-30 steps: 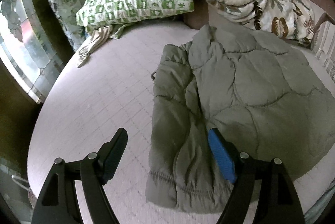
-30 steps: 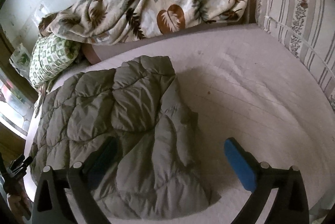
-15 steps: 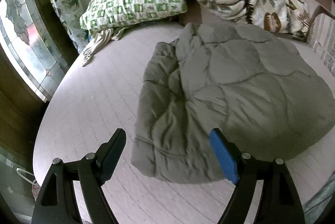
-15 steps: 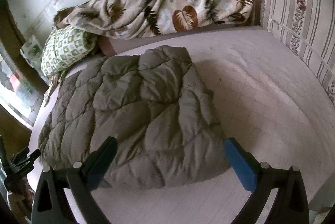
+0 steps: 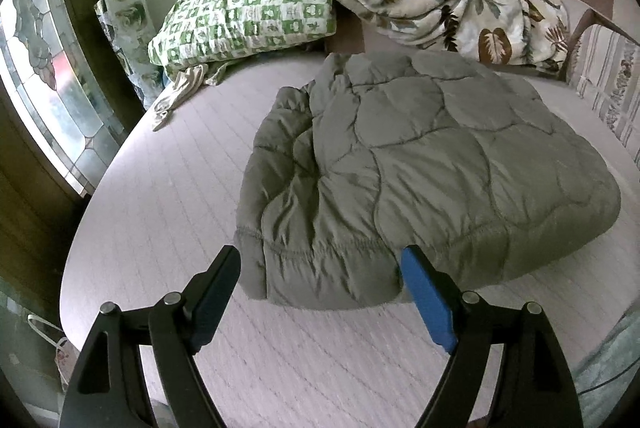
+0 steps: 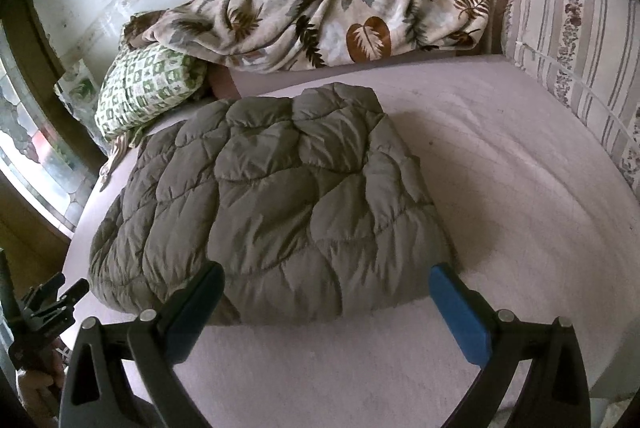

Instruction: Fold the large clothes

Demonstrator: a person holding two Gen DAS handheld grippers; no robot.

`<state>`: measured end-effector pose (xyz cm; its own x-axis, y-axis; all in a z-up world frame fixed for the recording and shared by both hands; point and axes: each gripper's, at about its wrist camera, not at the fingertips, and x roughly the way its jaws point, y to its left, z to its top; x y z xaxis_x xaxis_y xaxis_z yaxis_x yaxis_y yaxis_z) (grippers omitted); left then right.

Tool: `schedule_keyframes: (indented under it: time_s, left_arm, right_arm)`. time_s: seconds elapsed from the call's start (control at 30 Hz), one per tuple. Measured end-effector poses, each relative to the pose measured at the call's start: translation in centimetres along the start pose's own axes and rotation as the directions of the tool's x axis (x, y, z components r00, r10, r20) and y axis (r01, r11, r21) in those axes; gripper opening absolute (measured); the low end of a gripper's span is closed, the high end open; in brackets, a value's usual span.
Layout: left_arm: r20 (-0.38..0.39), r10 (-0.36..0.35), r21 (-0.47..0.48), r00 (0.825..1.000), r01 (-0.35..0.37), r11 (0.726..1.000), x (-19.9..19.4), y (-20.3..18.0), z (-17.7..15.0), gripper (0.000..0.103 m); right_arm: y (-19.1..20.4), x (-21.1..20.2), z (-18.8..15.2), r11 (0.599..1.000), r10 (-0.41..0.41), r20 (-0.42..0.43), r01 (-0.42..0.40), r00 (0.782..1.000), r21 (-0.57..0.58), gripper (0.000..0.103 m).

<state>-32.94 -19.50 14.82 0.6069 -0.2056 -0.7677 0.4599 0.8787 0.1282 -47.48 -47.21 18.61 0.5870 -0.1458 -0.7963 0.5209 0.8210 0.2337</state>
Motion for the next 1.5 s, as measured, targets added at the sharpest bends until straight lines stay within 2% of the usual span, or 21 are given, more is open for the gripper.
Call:
schedule_keyframes:
  time_s: [0.27, 0.53, 0.77, 0.9, 1.03, 1.13, 1.37, 1.5]
  left_arm:
    - [0.013, 0.046, 0.027, 0.999, -0.047, 0.999, -1.5, -0.9, -1.7, 0.083]
    - [0.059, 0.024, -0.016, 0.998, -0.024, 1.0, -4.2, -1.3, -3.3, 0.083]
    - [0.112, 0.03, -0.071, 0.993, -0.022, 0.997, -6.6, -0.4, -4.3, 0.083]
    - [0.101, 0.091, -0.12, 0.991, -0.078, 0.99, -8.2, -0.2, -5.9, 0.083]
    - [0.1, 0.094, -0.098, 0.991, -0.084, 0.992, -9.7, -0.8, -7.3, 0.083]
    - [0.108, 0.101, -0.091, 0.989, -0.092, 0.992, -10.8, -1.3, -8.3, 0.083]
    - [0.118, 0.011, -0.157, 0.993, 0.008, 0.988, -12.7, -0.9, -10.4, 0.083]
    - [0.134, -0.021, -0.151, 0.991, 0.042, 0.988, -13.3, -1.1, -10.8, 0.083]
  right_arm:
    - [1.5, -2.3, -2.4, 0.996, -0.05, 0.053, 0.053, 0.997, -0.068, 0.103]
    - [4.1, -4.6, -6.0, 0.989, -0.047, 0.088, 0.059, 0.995, -0.133, 0.103]
    - [5.2, -6.8, -8.6, 0.991, -0.06, 0.143, 0.076, 0.988, -0.108, 0.103]
    - [5.5, -8.1, -10.4, 0.996, -0.058, 0.137, 0.067, 0.989, -0.064, 0.103]
    - [6.3, -9.2, -12.3, 0.998, -0.018, 0.113, 0.024, 0.993, -0.057, 0.103]
    - [6.9, -10.0, -13.2, 0.997, -0.018, 0.125, 0.028, 0.992, -0.077, 0.103]
    - [7.4, -12.9, -15.3, 0.998, -0.03, 0.193, 0.04, 0.981, -0.048, 0.103]
    - [7.4, -14.0, -15.7, 0.998, -0.033, 0.217, 0.044, 0.976, -0.043, 0.103]
